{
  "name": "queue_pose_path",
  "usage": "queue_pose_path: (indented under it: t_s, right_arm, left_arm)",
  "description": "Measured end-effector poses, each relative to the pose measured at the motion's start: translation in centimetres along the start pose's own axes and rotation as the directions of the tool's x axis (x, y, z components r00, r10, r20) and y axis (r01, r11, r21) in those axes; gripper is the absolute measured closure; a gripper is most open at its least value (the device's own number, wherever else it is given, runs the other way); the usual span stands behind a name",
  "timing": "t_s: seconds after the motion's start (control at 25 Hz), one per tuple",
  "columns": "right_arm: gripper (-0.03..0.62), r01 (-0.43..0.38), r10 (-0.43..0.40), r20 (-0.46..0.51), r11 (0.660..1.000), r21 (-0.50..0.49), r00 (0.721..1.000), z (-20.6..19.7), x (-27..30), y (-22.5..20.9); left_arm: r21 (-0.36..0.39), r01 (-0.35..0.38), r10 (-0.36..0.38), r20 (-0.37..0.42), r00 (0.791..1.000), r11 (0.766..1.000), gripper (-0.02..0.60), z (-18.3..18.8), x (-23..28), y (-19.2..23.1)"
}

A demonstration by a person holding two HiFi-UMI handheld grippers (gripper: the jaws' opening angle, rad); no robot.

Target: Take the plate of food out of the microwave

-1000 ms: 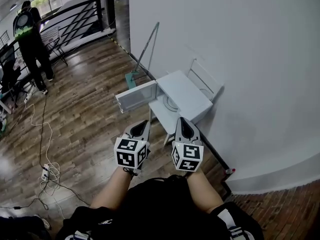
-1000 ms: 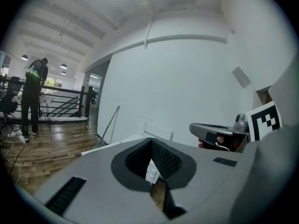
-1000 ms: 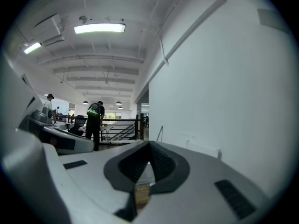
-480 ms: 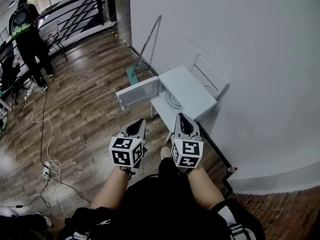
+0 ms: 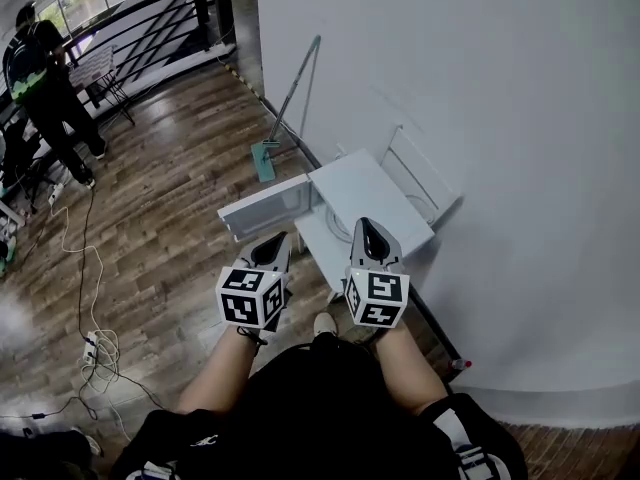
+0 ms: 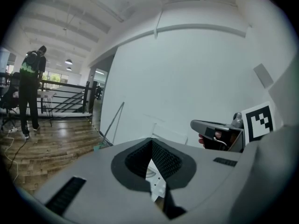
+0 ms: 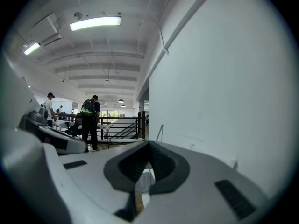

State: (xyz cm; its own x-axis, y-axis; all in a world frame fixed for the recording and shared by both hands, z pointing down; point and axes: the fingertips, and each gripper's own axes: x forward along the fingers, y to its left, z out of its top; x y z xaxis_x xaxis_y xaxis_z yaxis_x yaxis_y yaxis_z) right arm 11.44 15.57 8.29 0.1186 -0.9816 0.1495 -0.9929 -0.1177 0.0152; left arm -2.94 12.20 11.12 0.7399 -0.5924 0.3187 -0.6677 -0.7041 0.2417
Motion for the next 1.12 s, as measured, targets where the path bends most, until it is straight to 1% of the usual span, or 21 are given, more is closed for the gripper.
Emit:
queue_pose_path:
  t_s: [0.12,0.24,0.56,0.72,0.92,1.12]
  right_arm:
    - [0.580,-0.015,0.015,-0.011,1.000,0.015,1.000,0.3,3.5,-2.5]
    - [0.582,-0.038,0.038,-0.013,0.999,0.020,0.999,0.8,6.7,-4.0]
    - [0.582,-0.099,0.099,-0.023,0.995,0.007,0.995,0.9,12.4,-7.0]
    - [0.580,-0.119,0.120,-0.043,0.993,0.015,0.992,-0.2,14.4,-8.4]
    - [0.582,-0.139,0.141,-0.050,0.989,0.040,0.989,-0.8,16.0,-7.8]
    - [0.580,-0.173,0.176,-0.071,0.984,0.044,0.982,-1.2,17.2,-6.2]
  left_arm:
    - [0.016,-0.002,0.002,-0.010,1.000,1.000,0.583,1.2,3.7,-0.4]
    - [0.027,-0.010,0.010,-0.016,1.000,1.000,0.583,2.3,6.7,-0.2]
    - [0.014,-0.043,0.043,-0.010,0.999,0.999,0.583,4.3,13.4,0.6]
    - [-0.008,-0.063,0.063,-0.019,0.998,0.998,0.583,3.8,15.7,0.7]
    - [-0.020,-0.071,0.070,-0.046,0.996,0.997,0.583,3.1,16.5,2.0]
    - [-0.057,-0.072,0.068,-0.071,0.995,0.996,0.583,2.8,17.1,3.5]
